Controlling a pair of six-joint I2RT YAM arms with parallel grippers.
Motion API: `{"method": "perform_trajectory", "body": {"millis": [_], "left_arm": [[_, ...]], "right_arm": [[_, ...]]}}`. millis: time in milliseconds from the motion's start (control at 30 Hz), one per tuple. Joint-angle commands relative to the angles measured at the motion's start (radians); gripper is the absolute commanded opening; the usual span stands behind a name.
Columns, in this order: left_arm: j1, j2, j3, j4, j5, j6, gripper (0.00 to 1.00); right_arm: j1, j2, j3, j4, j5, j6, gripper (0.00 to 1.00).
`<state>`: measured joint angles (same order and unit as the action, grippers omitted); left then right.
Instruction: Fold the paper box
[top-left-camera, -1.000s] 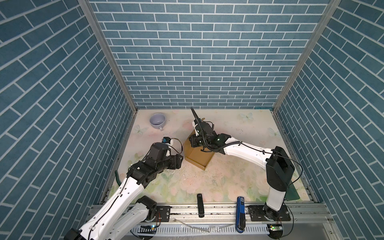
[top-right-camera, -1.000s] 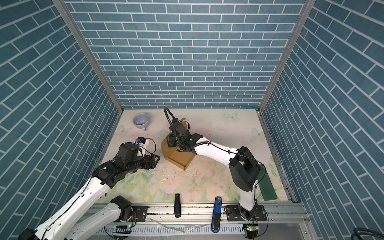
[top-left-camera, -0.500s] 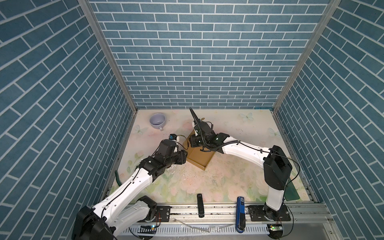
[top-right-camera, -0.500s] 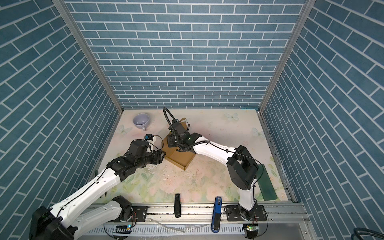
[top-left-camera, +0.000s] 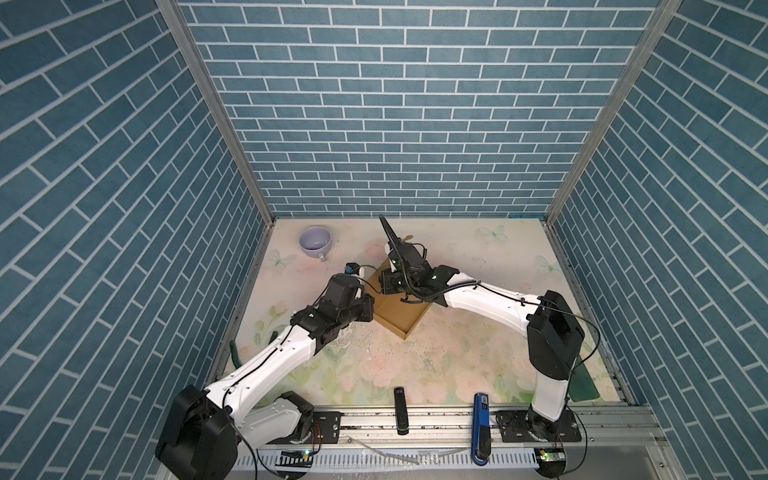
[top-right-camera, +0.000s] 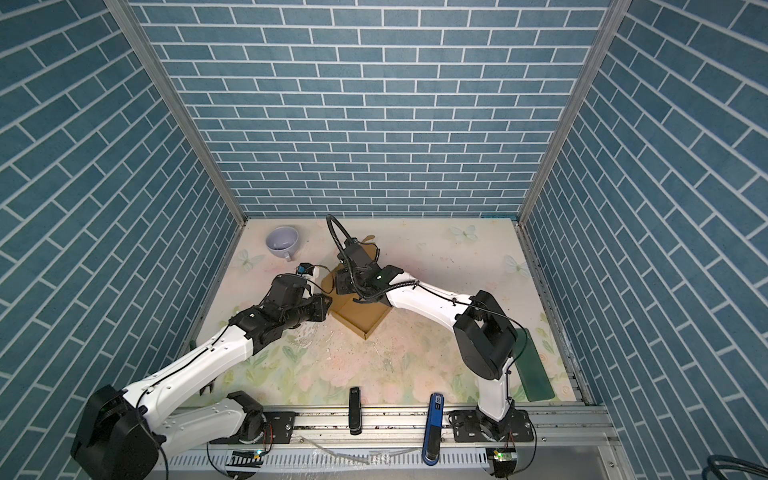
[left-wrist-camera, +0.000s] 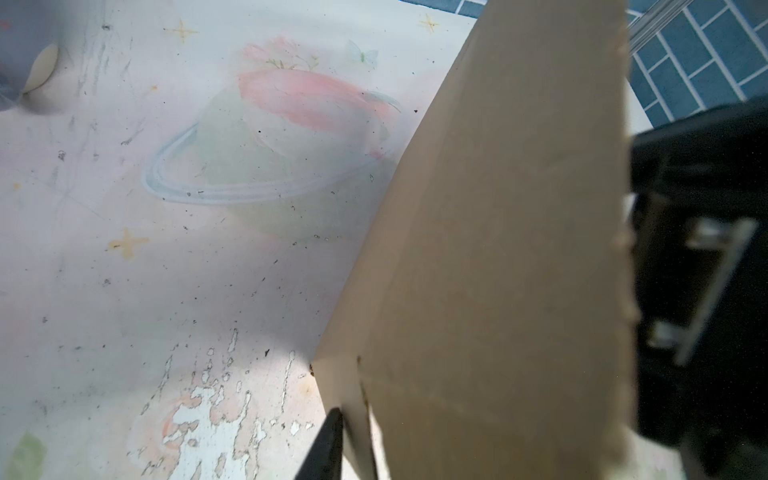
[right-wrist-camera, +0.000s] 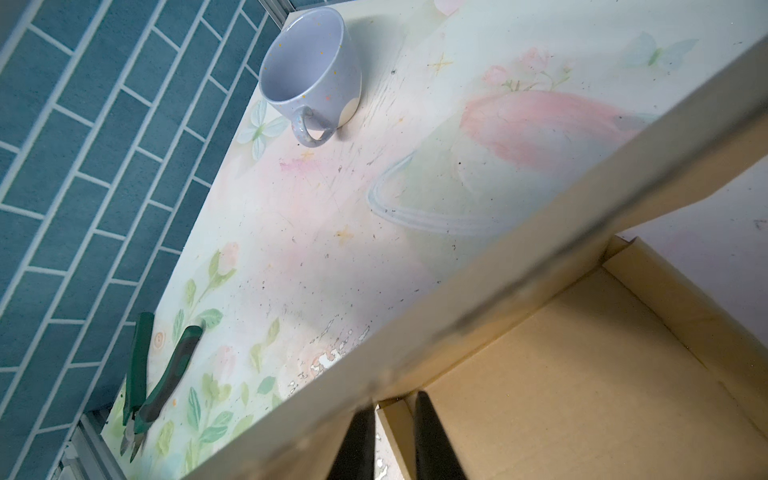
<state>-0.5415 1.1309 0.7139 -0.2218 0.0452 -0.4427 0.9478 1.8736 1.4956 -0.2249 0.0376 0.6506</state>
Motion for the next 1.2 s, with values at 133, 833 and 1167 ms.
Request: {"method": "perform_trajectory", "body": {"millis": [133, 833, 1167], "left_arm": [[-0.003, 0.048, 0.044, 0.067, -0.013, 0.052, 0.18], [0.032, 0.177, 0.105, 0.237, 0.211, 0.255, 0.13], [0.090, 0.303, 0.203, 0.254, 0.377, 0.362, 0.13]], "right_arm": [[-0.022, -0.132, -0.103, -0.027, 0.053, 0.024, 0.19], [-0.412, -0.458, -0.305, -0.197, -0.096, -0.377, 0.43], [-0.523, -0.324, -0.251, -0.208, -0.281, -0.547, 0.47]]}}
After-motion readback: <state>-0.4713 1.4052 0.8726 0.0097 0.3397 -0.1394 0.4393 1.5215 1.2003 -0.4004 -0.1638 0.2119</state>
